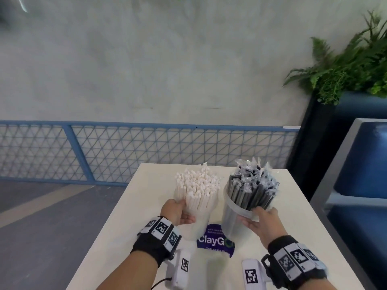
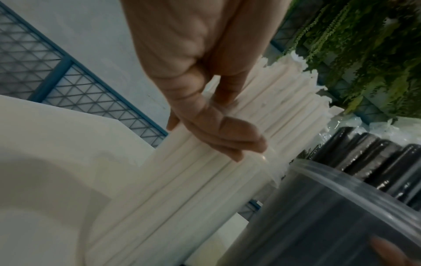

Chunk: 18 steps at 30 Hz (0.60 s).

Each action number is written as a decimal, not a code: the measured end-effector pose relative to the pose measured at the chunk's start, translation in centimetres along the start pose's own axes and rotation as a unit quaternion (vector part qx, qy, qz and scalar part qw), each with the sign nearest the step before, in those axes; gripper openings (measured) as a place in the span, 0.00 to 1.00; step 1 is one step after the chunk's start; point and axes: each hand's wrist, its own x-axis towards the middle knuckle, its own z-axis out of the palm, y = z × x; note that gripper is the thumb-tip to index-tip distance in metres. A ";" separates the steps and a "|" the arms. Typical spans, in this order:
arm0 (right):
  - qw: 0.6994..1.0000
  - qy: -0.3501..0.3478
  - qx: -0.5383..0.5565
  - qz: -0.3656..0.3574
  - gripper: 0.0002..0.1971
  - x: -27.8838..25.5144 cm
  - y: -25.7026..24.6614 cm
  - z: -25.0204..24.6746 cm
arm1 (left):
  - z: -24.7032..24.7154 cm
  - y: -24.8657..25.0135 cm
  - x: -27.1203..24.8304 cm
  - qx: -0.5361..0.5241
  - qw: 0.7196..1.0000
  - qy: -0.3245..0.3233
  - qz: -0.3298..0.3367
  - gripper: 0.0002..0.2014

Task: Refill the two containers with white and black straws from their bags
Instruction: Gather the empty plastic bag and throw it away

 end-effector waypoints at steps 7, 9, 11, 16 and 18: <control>1.000 0.016 -0.024 -0.009 0.16 5.8 -2.5 3.6 | 2.2 3.4 4.9 -0.082 0.996 0.044 0.018 0.15; 0.999 0.024 -0.025 -0.007 0.15 7.0 -2.7 4.2 | 2.8 3.8 6.1 -0.097 0.994 0.041 0.012 0.14; 0.999 0.034 -0.015 -0.001 0.15 7.8 -2.6 4.7 | 3.2 3.6 7.0 -0.102 0.994 0.045 0.005 0.13; 0.999 0.041 -0.021 0.018 0.16 8.7 -1.6 4.8 | 3.4 2.5 8.0 -0.096 0.994 0.038 0.018 0.09; 0.999 0.033 -0.016 0.014 0.18 8.7 -1.3 4.6 | 3.4 2.2 8.0 -0.083 0.996 0.027 0.030 0.12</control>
